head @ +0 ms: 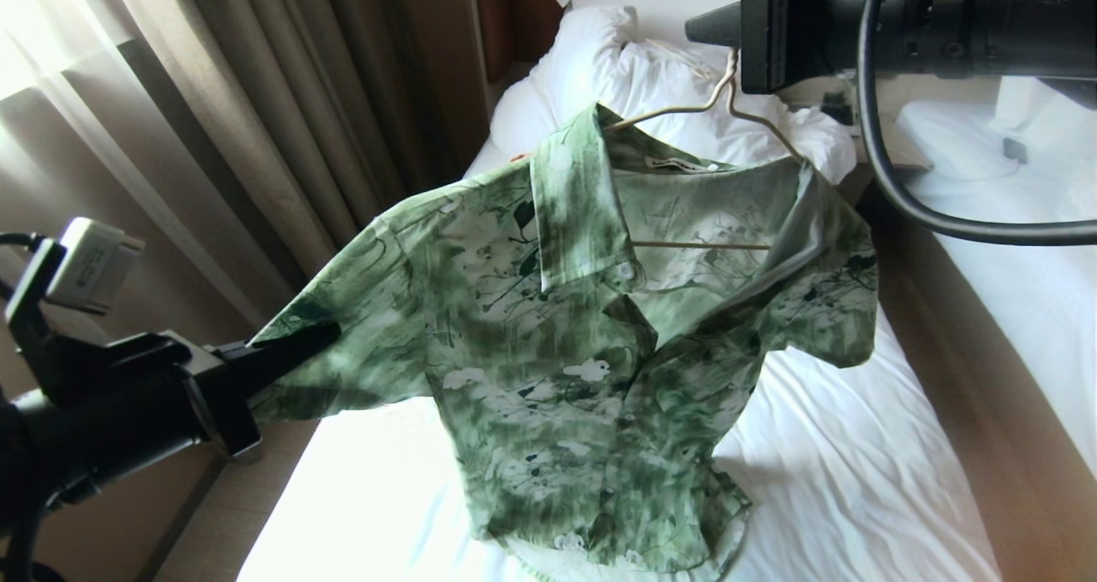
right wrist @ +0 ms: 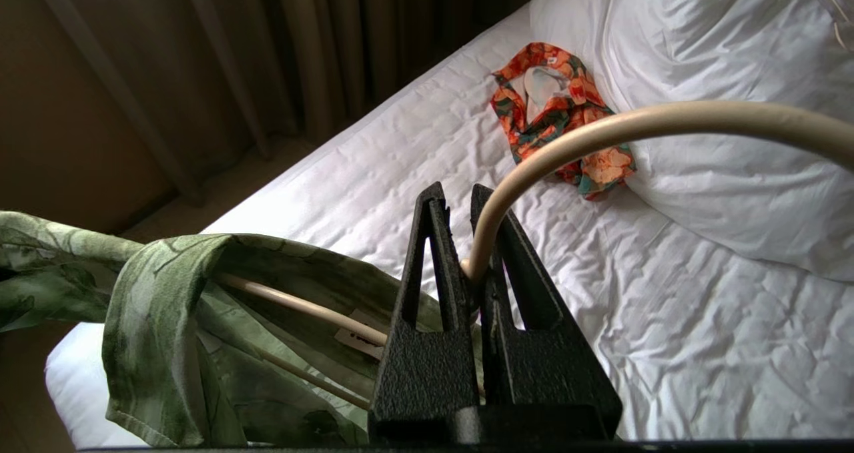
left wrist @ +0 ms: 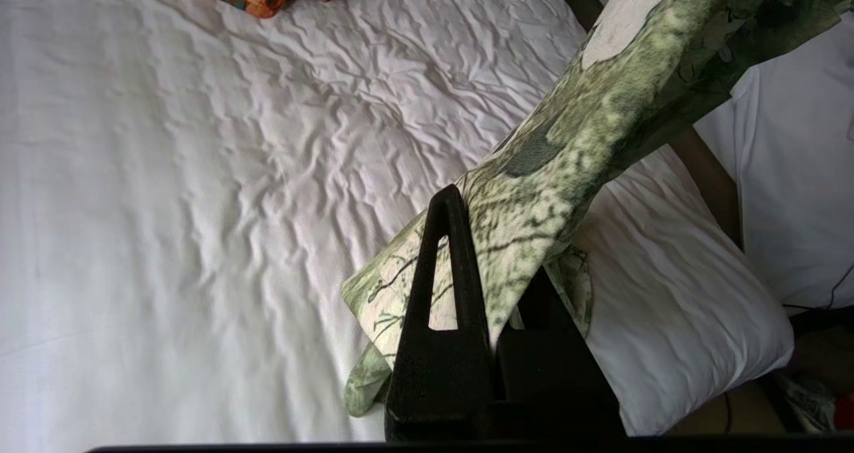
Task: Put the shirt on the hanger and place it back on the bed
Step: Take the clothes hanger out of the clothes
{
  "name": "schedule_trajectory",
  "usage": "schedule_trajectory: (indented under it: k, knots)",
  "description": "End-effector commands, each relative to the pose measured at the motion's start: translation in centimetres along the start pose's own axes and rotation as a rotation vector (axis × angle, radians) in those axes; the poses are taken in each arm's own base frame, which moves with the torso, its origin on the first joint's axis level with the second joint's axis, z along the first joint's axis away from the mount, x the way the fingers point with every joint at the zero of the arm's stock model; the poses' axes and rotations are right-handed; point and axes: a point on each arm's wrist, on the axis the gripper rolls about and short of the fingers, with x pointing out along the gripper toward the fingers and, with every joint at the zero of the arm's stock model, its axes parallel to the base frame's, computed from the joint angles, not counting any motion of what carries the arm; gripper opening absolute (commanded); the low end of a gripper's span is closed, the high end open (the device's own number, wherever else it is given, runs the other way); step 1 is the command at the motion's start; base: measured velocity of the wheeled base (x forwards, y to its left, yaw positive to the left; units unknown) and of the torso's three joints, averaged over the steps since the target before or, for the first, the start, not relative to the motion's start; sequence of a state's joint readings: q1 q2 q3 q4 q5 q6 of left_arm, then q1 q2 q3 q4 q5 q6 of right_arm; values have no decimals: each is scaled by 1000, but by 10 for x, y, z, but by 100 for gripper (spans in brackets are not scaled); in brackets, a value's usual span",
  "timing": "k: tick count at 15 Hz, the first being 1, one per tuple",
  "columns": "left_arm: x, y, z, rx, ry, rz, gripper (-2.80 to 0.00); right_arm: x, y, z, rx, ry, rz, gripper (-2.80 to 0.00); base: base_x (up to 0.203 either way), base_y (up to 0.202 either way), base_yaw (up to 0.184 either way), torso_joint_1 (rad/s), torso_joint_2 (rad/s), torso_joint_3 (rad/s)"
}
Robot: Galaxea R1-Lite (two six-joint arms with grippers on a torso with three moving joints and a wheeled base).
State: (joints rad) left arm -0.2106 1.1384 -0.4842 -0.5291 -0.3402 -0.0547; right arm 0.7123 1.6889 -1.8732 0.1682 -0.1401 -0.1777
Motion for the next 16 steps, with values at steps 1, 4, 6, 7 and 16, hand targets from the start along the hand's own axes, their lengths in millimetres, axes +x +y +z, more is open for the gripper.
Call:
schedule_trajectory:
  k: [1, 4, 6, 7, 16]
  knots:
    - [-6, -1, -4, -1, -2, 0, -280, -1, -1, 1, -1, -4, -2, -280, 0, 0, 0, 0, 0, 0]
    - [-10, -3, -6, 0, -6, -5, -280, -2, -1, 2, -12, -5, -3, -280, 0, 0, 0, 0, 0, 0]
    - [-12, -4, -6, 3, -10, -12, 0, -2, -1, 2, -13, -5, -3, -280, 0, 0, 0, 0, 0, 0]
    - [-14, -5, -4, 7, -21, -21, 0, -2, -1, 2, -13, -5, -4, -280, 0, 0, 0, 0, 0, 0]
    - [-60, -7, 0, 5, -158, 124, -280, -8, 0, 6, -12, -16, 1, -280, 0, 0, 0, 0, 0, 0]
